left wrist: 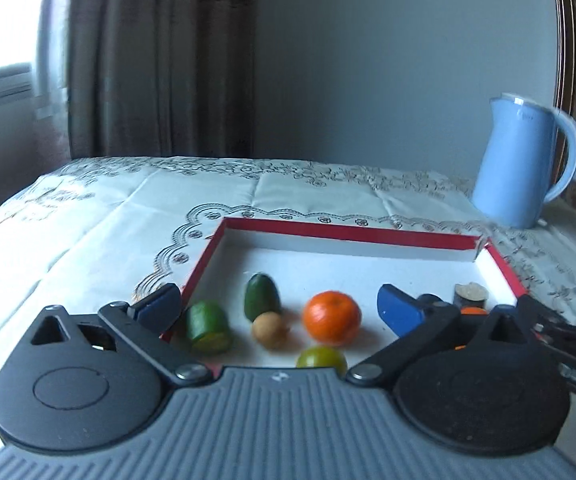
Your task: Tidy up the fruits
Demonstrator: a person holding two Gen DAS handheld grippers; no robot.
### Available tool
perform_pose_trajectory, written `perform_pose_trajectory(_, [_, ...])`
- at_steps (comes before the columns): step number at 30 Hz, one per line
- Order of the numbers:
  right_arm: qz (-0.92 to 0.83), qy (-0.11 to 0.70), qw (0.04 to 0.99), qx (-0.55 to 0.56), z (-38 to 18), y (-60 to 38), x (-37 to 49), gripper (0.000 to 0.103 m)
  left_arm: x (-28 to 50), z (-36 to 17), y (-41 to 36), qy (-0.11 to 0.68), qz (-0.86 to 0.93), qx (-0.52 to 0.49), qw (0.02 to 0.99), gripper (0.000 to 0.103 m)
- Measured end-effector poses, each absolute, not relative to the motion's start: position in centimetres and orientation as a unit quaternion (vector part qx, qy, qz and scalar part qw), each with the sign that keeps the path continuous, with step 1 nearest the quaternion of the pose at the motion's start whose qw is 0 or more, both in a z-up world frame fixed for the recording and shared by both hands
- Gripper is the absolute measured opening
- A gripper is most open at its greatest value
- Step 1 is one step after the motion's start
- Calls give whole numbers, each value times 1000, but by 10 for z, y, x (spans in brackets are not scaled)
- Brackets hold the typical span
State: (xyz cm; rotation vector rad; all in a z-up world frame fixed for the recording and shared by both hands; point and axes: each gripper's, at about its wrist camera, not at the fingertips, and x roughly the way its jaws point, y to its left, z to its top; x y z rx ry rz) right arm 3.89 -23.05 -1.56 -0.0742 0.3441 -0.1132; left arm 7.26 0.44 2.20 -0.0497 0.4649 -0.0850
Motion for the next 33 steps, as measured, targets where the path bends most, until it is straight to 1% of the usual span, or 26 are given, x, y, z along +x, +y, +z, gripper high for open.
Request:
perform_pose_trajectory(3, [-35, 189, 981, -12, -16, -235, 41, 88, 51, 21, 14, 232, -40, -49, 971, 103])
perform_pose_trajectory(8, [-3, 222, 973, 55, -15, -237, 28, 88, 30, 20, 17, 238, -12, -29, 971, 103])
perform_pose_trajectory(12, [5, 235, 969, 79, -14, -231, 10, 88, 23, 20, 18, 247, -10, -28, 969, 103])
perform_pose_trajectory(21, [-14, 278, 956, 90, -20, -215, 6, 89, 11, 16, 9, 255, -1, 3, 967, 103])
perform_pose_trajectory(33, [-27, 288, 955, 66, -25, -202, 1, 89, 1, 15, 13, 260, 6, 4, 966, 103])
